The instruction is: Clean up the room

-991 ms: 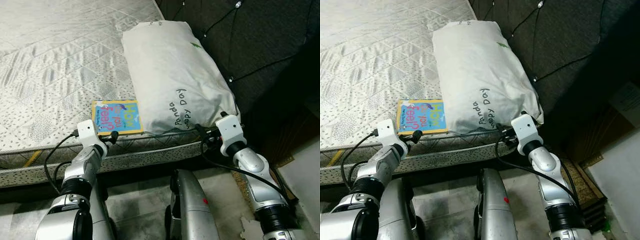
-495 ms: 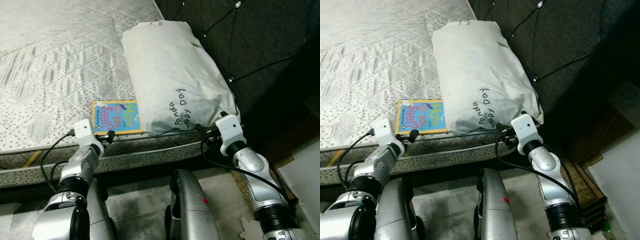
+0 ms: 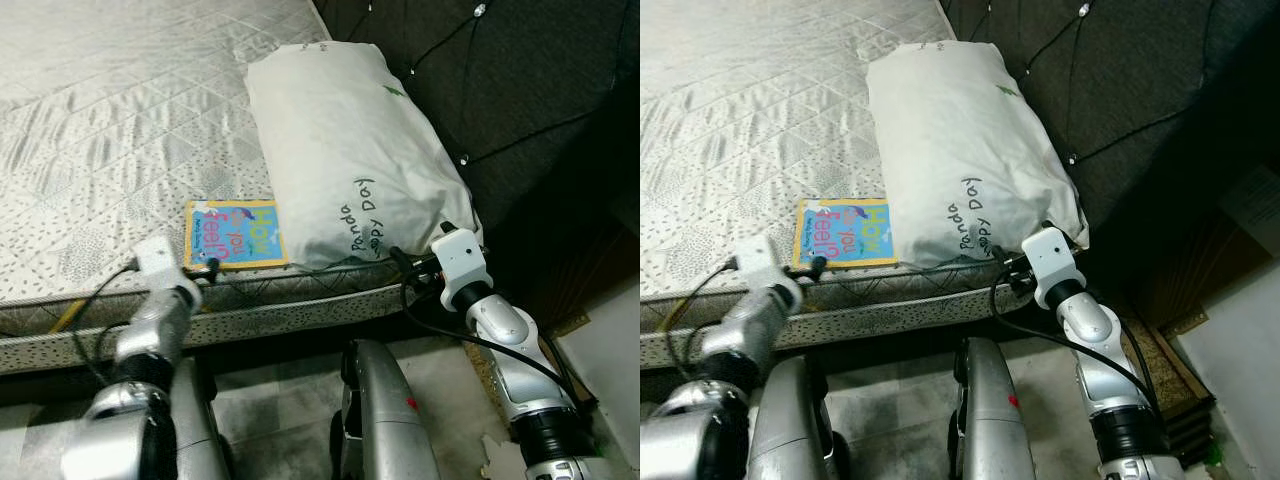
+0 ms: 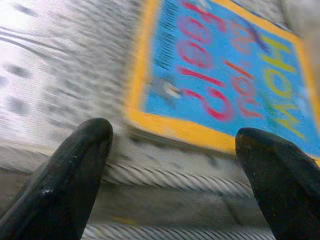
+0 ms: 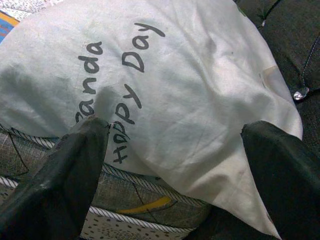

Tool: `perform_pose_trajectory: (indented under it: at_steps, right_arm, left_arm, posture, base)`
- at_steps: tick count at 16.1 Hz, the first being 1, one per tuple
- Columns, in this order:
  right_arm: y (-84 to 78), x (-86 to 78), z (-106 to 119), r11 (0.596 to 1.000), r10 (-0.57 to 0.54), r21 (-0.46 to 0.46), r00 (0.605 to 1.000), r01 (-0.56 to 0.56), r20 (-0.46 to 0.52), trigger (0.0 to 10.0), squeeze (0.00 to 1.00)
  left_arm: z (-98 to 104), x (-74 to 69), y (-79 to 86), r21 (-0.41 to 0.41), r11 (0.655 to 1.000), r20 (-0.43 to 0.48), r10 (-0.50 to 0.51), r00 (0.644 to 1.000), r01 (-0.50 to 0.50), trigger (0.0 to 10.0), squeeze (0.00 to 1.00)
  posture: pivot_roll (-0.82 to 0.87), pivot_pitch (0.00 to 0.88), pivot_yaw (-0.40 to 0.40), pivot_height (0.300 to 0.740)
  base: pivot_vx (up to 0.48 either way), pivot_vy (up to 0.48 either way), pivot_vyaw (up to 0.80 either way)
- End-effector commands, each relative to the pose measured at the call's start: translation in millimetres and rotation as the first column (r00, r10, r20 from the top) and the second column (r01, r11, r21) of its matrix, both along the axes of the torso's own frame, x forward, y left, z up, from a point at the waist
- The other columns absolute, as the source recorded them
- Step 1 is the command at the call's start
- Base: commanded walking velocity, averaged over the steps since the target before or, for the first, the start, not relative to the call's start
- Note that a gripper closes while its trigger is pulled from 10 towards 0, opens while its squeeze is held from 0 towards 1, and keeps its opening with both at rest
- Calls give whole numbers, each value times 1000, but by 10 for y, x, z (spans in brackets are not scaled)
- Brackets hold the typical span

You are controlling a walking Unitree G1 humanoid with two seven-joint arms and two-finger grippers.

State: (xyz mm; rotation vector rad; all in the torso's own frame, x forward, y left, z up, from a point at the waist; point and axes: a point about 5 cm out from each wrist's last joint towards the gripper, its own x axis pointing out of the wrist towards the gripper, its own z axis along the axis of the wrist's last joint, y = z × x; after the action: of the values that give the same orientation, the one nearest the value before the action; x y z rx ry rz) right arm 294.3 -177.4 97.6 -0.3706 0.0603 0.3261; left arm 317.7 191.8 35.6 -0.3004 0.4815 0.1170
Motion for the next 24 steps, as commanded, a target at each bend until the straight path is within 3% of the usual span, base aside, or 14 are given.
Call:
perform_pose_trajectory:
  at_steps: [1,5,8,10,11,13,14,17,20,24]
  right_arm:
    - [-9,24,-5,1000,-13,0,1000,13,1,10000,0]
    - [98,111,-9,1000,-11,28,1000,10,13,10000,0]
    - [198,189,1,998,-11,62,1000,9,29,10000,0]
    - [269,264,58,990,-19,139,999,13,42,10000,0]
    - [293,309,81,984,-27,176,999,20,39,10000,0]
    - [344,387,136,953,-72,297,997,61,25,10000,0]
    - [364,422,138,945,-81,320,997,72,14,10000,0]
    - [403,458,138,916,-102,391,995,96,-5,10000,0]
    - [460,575,301,867,-120,492,992,83,43,10000,0]
    - [544,629,386,853,-95,520,993,45,70,10000,0]
  left_arm:
    - [-30,-50,-104,11,1000,-12,-26,1000,26,10000,0]
    - [-52,-315,-335,9,996,-9,-90,996,90,10000,0]
    - [104,-332,-326,70,994,48,-85,995,82,10000,0]
    - [379,-331,-283,213,976,200,-85,976,42,10000,0]
    - [455,-325,-292,247,969,253,-96,963,32,10000,0]
    - [633,-370,-170,309,943,371,0,929,-123,10000,0]
    - [671,-348,-128,325,935,392,1,920,-140,10000,0]
    - [755,-373,-28,343,924,455,-5,890,-170,10000,0]
    - [816,-264,23,318,935,493,-21,870,-158,10000,0]
    - [831,-234,56,296,934,530,12,848,-198,10000,0]
  posture:
    - [-119,32,-90,543]
    - [-72,2,-74,543]
    - [-41,0,-61,543]
    - [-29,0,-49,543]
    - [-20,0,-44,543]
    - [3,0,-40,543]
    - [13,0,-40,543]
    - [27,0,-35,543]
    - [40,0,-30,547]
    - [39,0,-32,581]
  base:
    - [0,0,0]
    - [0,0,0]
    - [0,0,0]
    - [0,0,0]
    - [0,0,0]
    - [0,0,0]
    - [0,0,0]
    - [0,0,0]
    - [0,0,0]
    - [0,0,0]
